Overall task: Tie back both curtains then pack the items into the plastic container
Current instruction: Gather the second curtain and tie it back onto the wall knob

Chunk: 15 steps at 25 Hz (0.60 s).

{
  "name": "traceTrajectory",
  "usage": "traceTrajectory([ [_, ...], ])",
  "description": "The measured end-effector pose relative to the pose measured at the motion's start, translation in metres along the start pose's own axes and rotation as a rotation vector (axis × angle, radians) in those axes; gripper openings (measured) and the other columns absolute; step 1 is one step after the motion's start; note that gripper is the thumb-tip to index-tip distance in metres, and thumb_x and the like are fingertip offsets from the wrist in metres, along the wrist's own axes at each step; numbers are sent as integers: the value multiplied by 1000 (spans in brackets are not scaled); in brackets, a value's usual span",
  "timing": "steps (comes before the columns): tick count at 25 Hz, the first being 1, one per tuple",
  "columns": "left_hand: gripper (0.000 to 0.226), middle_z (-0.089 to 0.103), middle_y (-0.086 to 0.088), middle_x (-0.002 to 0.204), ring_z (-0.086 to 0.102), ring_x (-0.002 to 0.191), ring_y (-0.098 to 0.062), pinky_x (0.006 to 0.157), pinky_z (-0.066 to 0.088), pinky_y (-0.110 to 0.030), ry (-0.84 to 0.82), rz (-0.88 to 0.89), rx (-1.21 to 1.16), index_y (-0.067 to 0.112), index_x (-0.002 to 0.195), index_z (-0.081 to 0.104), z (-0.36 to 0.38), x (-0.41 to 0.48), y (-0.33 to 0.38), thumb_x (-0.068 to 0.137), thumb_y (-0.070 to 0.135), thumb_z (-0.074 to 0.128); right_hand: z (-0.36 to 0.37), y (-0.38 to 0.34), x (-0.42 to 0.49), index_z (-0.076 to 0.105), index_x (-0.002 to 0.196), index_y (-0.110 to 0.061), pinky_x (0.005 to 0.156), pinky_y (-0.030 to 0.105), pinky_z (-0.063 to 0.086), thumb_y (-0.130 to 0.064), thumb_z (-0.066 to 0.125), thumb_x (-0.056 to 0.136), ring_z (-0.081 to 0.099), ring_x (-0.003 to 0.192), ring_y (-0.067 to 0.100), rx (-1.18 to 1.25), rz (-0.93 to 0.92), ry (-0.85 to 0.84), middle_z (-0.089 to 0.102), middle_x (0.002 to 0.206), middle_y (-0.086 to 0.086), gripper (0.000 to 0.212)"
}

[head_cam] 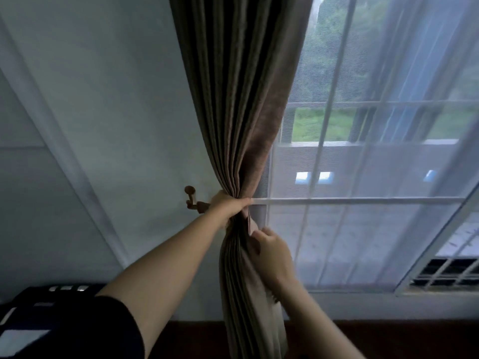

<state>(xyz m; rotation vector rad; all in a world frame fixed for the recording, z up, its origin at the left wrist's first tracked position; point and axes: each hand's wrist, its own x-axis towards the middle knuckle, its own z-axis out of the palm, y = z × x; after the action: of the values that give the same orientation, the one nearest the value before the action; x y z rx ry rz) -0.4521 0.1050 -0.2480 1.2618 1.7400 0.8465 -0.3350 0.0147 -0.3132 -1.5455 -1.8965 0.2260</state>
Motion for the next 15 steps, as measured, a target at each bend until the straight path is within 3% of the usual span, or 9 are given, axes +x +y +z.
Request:
traceTrajectory([
  [3, 65, 67, -6, 111, 64, 103, -23, 87, 55, -45, -261, 7, -90, 13, 120, 55, -18, 3, 8, 65, 34, 82, 30, -13, -9, 62, 90, -12, 61, 25, 38, -13, 57, 82, 62, 78, 29, 171, 122, 71, 53, 105, 6, 10],
  [6, 70, 68, -9, 112, 63, 106, -24, 86, 55, -41, -390, 17, -71, 12, 124, 55, -34, 7, 24, 65, 39, 80, 49, -27, -1, 68, 94, -9, 83, 24, 45, -14, 63, 79, 60, 102, 23, 415, 259, 117, 43, 132, 6, 16],
  [8, 82, 68, -10, 112, 63, 107, -24, 90, 53, -43, -449, 7, -45, 10, 124, 55, -39, 8, 29, 55, 44, 82, 58, -35, 6, 70, 98, -8, 98, 26, 42, -15, 59, 84, 49, 120, 17, 641, 371, 120, 35, 141, 0, 19],
  [11, 74, 66, -9, 116, 62, 109, -24, 94, 51, -48, -418, 32, -32, 13, 123, 55, -38, 10, 26, 59, 40, 82, 58, -41, 12, 70, 99, -12, 108, 32, 35, -5, 46, 89, 41, 130, 17, 848, 486, 156, 42, 141, 2, 27],
  [13, 64, 65, -7, 119, 60, 111, -23, 95, 49, -48, -402, 42, -19, 15, 124, 54, -37, 13, 25, 68, 35, 79, 59, -38, 15, 59, 94, -25, 102, 38, 43, -5, 52, 88, 52, 120, 22, 975, 582, 190, 56, 125, 9, 23],
  [15, 68, 63, -6, 121, 58, 113, -23, 94, 49, -48, -408, 48, 4, 17, 126, 53, -38, 16, 25, 66, 36, 80, 65, -31, 18, 46, 108, -23, 95, 39, 49, -11, 64, 82, 60, 109, 22, 1073, 626, 166, 59, 115, 9, 33],
])
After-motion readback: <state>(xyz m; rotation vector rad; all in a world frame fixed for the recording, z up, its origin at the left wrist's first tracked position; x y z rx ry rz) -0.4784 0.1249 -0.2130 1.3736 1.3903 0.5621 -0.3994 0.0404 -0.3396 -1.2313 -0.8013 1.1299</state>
